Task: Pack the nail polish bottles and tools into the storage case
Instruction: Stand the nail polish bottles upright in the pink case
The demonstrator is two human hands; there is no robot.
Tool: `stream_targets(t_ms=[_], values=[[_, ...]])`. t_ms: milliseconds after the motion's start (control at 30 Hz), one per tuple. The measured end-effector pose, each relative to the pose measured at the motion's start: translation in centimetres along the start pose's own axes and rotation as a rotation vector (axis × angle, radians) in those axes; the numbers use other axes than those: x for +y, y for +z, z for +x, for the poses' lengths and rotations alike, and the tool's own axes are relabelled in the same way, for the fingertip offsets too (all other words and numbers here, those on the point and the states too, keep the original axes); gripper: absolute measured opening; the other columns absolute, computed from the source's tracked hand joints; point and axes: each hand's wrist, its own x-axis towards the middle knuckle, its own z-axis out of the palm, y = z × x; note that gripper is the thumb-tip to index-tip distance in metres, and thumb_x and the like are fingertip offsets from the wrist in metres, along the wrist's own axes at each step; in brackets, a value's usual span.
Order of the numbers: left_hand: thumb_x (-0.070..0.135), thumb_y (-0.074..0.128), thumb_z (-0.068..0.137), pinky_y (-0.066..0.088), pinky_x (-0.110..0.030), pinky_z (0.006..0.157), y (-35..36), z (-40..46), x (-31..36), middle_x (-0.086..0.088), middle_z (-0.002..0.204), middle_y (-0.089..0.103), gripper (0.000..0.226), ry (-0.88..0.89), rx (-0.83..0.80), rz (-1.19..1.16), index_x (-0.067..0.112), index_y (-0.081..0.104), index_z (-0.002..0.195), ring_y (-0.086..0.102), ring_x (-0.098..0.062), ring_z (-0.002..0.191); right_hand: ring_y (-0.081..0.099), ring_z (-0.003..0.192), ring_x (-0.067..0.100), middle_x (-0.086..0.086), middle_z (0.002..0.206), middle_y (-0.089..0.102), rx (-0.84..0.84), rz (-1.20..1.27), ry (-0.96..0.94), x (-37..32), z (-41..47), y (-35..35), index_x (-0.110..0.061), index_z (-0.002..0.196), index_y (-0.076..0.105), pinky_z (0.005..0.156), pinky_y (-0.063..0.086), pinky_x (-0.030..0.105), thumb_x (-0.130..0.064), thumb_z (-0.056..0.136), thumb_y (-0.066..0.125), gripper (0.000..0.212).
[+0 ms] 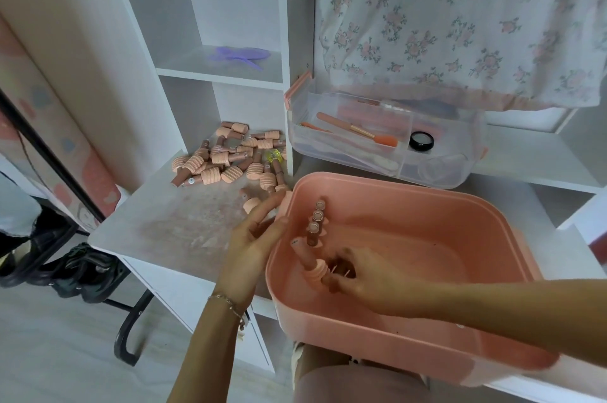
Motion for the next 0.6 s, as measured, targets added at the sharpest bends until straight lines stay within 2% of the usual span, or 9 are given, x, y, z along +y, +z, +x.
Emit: stream_targets(t_ms=[67, 167, 267, 333, 467, 533, 600], values=[[0.005, 0.055, 0.088, 0.053, -0.015, 0.069, 0.0, 0.0, -0.2, 0.011, 0.092, 0.073, 0.033, -0.007, 0.024, -0.051, 0.028, 0.061, 0.110, 0.068, -0.003, 0.086, 0.053, 0.071, -0.001, -0.003, 0.084, 0.068, 0.019, -0.081, 0.006, 0.9, 0.4, 0.5, -0.018, 0.089, 0.066, 0.063, 0.038, 0.006, -0.012, 0.084, 0.055, 0.013], [0.007, 0.056, 0.087, 0.053, -0.015, 0.071, -0.2, 0.1, -0.3, 0.013, 0.099, 0.072, 0.031, -0.007, 0.029, -0.055, 0.032, 0.063, 0.104, 0.067, -0.001, 0.089, 0.057, 0.080, 0.009, 0.004, 0.095, 0.068, 0.042, -0.147, -0.001, 1.8, 0.8, 0.9, -0.012, 0.095, 0.066, 0.067, 0.036, 0.006, -0.007, 0.084, 0.052, 0.018], [0.010, 0.058, 0.086, 0.052, -0.013, 0.069, -0.4, 0.1, -0.6, 0.018, 0.095, 0.072, 0.029, -0.003, 0.017, -0.052, 0.032, 0.064, 0.103, 0.067, -0.001, 0.089, 0.051, 0.082, 0.006, 0.002, 0.108, 0.061, 0.022, -0.136, -0.038, 1.9, 0.7, 1.5, -0.014, 0.115, 0.056, 0.069, 0.036, 0.001, -0.012, 0.083, 0.053, 0.033], [0.010, 0.058, 0.085, 0.051, -0.013, 0.068, -0.3, 0.1, -0.8, 0.017, 0.095, 0.072, 0.029, -0.006, 0.019, -0.062, 0.031, 0.064, 0.106, 0.067, -0.001, 0.089, 0.049, 0.085, 0.006, 0.001, 0.113, 0.055, 0.007, -0.129, -0.054, 1.8, 0.6, 1.9, -0.017, 0.125, 0.048, 0.075, 0.037, 0.008, -0.020, 0.081, 0.057, 0.045], [0.011, 0.057, 0.086, 0.051, -0.013, 0.067, -0.3, 0.1, -1.1, 0.016, 0.092, 0.073, 0.030, 0.000, 0.003, -0.070, 0.028, 0.063, 0.110, 0.067, -0.001, 0.087, 0.050, 0.103, 0.013, 0.003, 0.123, 0.049, -0.108, -0.078, -0.080, 1.2, 0.3, 2.1, -0.017, 0.131, 0.044, 0.090, 0.043, 0.024, -0.024, 0.081, 0.064, 0.055], [0.011, 0.056, 0.086, 0.051, -0.013, 0.066, -0.3, 0.1, -1.1, 0.018, 0.090, 0.073, 0.030, 0.006, -0.002, -0.066, 0.029, 0.062, 0.109, 0.068, 0.000, 0.086, 0.048, 0.106, 0.014, 0.004, 0.124, 0.047, -0.165, -0.082, -0.138, 0.9, 0.4, 2.1, -0.020, 0.130, 0.046, 0.092, 0.042, 0.024, -0.023, 0.082, 0.065, 0.051], [0.012, 0.056, 0.086, 0.051, -0.013, 0.067, -0.4, 0.2, -1.1, 0.018, 0.090, 0.073, 0.030, 0.008, -0.007, -0.061, 0.030, 0.062, 0.109, 0.067, 0.000, 0.086, 0.048, 0.101, 0.014, 0.003, 0.118, 0.047, -0.176, -0.108, -0.165, 0.8, 0.8, 2.2, -0.020, 0.124, 0.053, 0.088, 0.042, 0.023, -0.023, 0.083, 0.064, 0.043]])
